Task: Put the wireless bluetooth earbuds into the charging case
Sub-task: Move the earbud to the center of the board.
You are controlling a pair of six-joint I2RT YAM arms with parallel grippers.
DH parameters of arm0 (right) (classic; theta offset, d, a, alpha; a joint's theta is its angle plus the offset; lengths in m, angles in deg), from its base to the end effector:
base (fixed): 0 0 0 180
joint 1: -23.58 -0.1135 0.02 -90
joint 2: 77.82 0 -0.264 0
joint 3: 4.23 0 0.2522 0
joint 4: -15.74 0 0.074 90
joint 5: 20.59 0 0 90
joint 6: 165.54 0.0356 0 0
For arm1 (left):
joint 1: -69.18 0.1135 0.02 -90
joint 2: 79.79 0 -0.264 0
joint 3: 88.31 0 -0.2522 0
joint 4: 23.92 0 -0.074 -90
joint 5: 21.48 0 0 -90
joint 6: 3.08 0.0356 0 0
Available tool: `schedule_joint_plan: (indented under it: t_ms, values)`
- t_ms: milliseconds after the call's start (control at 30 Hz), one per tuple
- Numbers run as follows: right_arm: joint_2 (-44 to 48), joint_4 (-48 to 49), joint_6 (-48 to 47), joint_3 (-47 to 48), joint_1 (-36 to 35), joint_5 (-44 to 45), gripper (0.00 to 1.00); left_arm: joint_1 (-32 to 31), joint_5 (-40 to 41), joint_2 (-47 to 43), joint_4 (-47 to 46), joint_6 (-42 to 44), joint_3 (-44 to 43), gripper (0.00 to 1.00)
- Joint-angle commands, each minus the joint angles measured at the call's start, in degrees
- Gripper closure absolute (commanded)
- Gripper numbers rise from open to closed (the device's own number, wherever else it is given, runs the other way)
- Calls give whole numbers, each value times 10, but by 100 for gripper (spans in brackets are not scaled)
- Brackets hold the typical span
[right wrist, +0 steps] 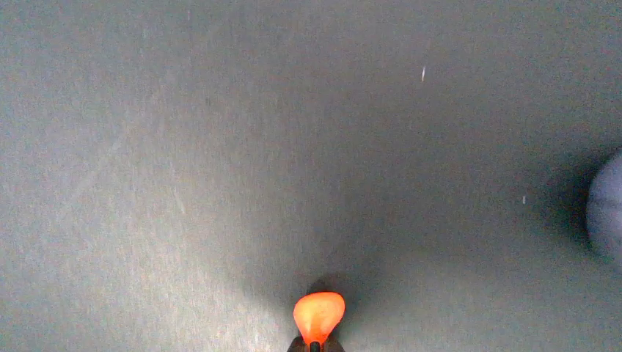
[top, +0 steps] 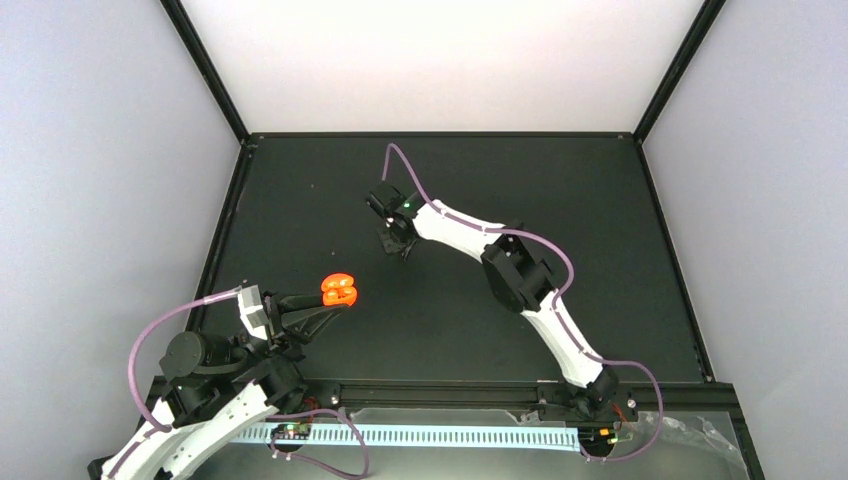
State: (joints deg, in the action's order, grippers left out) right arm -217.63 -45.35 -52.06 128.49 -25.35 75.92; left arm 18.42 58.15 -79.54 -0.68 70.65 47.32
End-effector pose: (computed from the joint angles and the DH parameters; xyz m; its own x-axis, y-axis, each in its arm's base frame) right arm 0.3398 0.3838 0.1512 -0.8468 -0.3692 -0.3829 -0.4186 0.9067 0.0516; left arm 0.0197 -0.0342 0.3291 -0.0268 -0.4028 -0.9149 0.8966 0.3949 -0.2002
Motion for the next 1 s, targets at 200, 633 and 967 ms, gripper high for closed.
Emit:
schedule_joint_plan:
  t_ms: [200, 633, 967]
  values:
    - [126, 51, 5, -287, -23, -36, 99, -3, 9, -83, 15, -5, -9, 99]
    - [142, 59, 3, -324, -27, -29, 70, -3, 11, -83, -6, -4, 11, 98]
    - [128, 55, 15, -315, -22, 7, 69, -3, 15, -83, 11, 2, 1, 98]
